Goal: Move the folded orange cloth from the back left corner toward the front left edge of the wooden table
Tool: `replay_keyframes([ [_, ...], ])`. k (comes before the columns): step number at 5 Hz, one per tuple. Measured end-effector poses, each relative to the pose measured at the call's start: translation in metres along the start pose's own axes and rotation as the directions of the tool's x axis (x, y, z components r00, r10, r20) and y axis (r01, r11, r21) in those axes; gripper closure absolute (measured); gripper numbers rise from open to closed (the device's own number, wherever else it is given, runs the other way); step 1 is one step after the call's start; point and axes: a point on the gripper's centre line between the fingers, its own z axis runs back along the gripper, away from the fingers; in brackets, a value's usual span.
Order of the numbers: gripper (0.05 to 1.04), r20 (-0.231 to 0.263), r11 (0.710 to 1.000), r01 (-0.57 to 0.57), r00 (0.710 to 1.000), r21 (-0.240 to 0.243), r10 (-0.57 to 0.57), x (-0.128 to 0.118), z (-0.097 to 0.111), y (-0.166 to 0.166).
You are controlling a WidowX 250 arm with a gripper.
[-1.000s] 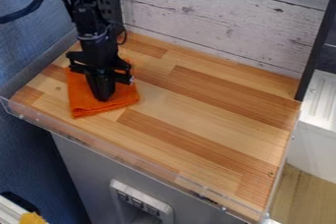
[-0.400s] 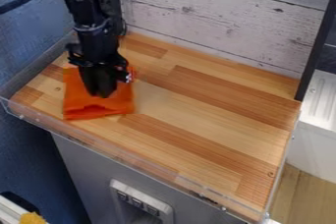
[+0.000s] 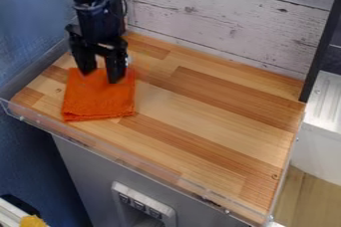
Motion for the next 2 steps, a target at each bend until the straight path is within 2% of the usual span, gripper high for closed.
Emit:
replay_keyframes([
  [2, 0.084, 0.002, 1.000, -0.023, 1.000, 0.010, 0.023, 0.021, 0.012, 0.010],
])
